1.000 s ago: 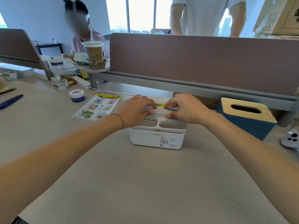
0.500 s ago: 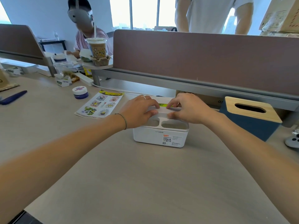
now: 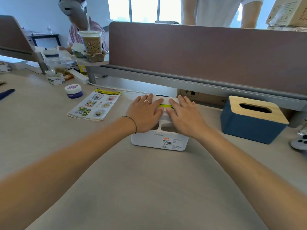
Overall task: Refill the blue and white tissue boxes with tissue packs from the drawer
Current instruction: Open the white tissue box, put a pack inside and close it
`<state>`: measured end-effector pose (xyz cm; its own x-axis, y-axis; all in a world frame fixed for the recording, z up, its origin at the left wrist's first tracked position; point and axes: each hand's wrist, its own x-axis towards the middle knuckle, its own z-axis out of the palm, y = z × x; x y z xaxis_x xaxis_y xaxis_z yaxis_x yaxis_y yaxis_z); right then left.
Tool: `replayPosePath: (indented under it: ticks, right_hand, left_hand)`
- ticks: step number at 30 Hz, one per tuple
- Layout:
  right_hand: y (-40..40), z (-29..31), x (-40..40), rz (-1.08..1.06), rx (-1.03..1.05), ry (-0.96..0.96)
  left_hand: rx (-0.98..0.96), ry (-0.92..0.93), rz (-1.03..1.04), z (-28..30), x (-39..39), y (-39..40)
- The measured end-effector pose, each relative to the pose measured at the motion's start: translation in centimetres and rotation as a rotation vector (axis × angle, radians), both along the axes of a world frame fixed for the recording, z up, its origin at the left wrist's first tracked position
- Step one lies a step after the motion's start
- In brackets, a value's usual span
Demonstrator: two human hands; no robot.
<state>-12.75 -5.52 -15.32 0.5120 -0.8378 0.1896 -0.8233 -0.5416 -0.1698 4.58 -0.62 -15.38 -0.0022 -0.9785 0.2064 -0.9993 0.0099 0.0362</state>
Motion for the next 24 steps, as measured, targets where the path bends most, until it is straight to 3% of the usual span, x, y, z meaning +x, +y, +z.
replayPosePath:
  ticks: [9, 12, 14, 16, 18, 21, 24]
  right_hand:
    - [0.0, -0.7, 0.1, -0.019, -0.019, -0.062]
    - [0.2, -0.8, 0.0, -0.025, 0.011, -0.192]
    - [0.7, -0.9, -0.2, -0.057, 0.071, -0.398]
    - [1.8, -1.2, -0.8, -0.108, 0.202, -0.692]
    - [3.7, -1.9, -1.4, -0.117, 0.382, -0.974]
    - [5.4, -3.0, -1.6, -0.105, 0.522, -1.157]
    - [5.5, -2.9, -1.3, -0.106, 0.556, -1.232]
  left_hand:
    - [-0.023, 0.019, 0.006, -0.2, 0.0, 0.1]
    - [-0.046, 0.076, 0.007, 0.0, -0.2, 0.3]
    - [-0.163, 0.292, 0.026, 0.1, -0.2, 0.8]
    - [-0.345, 0.597, 0.094, -0.1, 0.3, 1.7]
    - [-0.410, 0.907, 0.180, -0.9, 0.4, 3.1]
    - [-0.305, 1.355, 0.233, -2.2, -0.2, 4.3]
    - [-0.285, 1.553, 0.277, -2.1, -0.4, 4.1]
